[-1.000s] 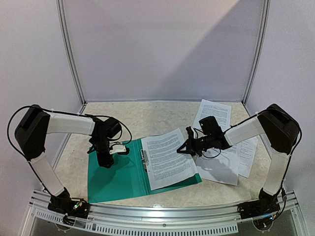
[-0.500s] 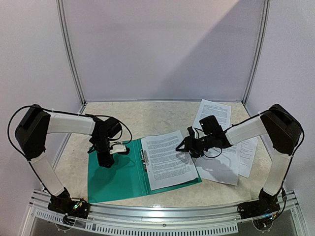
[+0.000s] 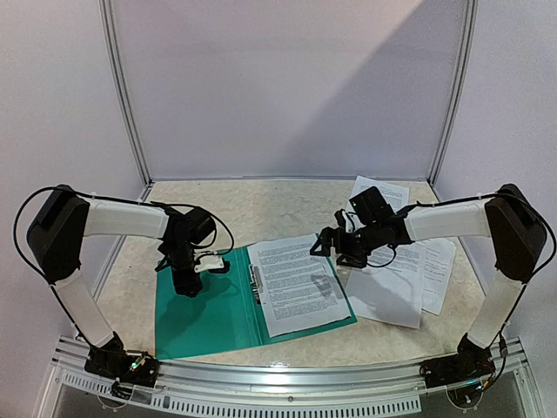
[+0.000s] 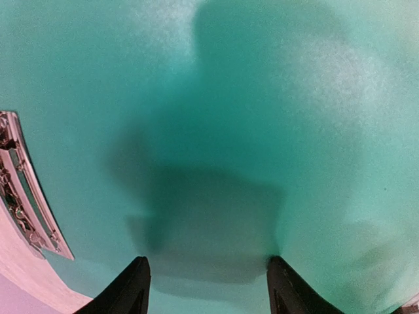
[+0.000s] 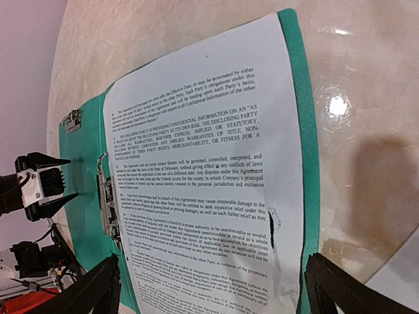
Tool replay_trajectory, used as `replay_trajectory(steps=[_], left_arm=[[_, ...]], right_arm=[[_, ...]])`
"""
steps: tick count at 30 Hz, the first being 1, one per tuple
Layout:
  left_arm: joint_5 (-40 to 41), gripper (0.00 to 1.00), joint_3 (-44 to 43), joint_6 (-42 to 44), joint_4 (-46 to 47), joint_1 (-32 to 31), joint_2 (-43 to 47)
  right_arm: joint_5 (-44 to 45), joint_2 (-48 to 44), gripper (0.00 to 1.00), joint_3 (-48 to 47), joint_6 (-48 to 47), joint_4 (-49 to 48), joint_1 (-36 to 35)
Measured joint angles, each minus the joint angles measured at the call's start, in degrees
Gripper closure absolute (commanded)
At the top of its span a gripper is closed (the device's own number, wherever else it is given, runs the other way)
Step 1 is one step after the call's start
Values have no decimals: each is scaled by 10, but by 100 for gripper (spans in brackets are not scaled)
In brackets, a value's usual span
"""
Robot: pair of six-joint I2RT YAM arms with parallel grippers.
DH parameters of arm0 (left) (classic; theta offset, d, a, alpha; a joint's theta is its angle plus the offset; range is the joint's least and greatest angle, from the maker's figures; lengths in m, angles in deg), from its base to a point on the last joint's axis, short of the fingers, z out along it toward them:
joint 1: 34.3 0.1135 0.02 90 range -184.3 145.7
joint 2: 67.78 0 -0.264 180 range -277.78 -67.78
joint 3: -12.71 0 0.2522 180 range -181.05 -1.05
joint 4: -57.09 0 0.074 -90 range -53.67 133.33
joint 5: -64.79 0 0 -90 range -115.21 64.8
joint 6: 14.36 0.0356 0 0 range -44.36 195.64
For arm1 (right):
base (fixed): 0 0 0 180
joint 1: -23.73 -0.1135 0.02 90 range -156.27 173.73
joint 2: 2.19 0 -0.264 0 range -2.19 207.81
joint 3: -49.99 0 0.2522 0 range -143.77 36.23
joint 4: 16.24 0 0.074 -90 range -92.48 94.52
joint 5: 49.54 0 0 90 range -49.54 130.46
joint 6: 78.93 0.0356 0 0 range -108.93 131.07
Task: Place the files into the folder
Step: Insert the spring clip onto the folder, then pick up the file from the center of the board.
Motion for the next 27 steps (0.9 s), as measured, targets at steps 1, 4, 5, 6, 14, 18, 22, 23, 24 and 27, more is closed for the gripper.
replay_trajectory(steps=[1,4,5,6,14,18,22,23,24,27], left_arm=[[0,37,0,0,0,0,0],[0,37,0,0,0,0,0],[0,36,0,0,0,0,0],[0,36,0,0,0,0,0],[-2,36,-1,0,0,0,0],[-3,37,-1,0,0,0,0],[-3,36,0,0,1,0,0],[-3,36,-1,0,1,0,0],[-3,36,0,0,1,0,0],[-3,36,-1,0,2,0,0]], right_arm=[[7,-5,1,-4,-3,12,0],[23,-23,1,-17,-11,43,0],[27,-28,1,-19,-13,49,0],[32,-32,4,-21,-13,55,0],[42,-35,37,2,1,63,-8],[45,-35,43,8,10,67,-26],[49,-31,43,14,14,70,-36],[52,-29,43,15,14,71,-37],[53,-28,43,17,14,72,-38],[55,-24,43,23,14,73,-38]])
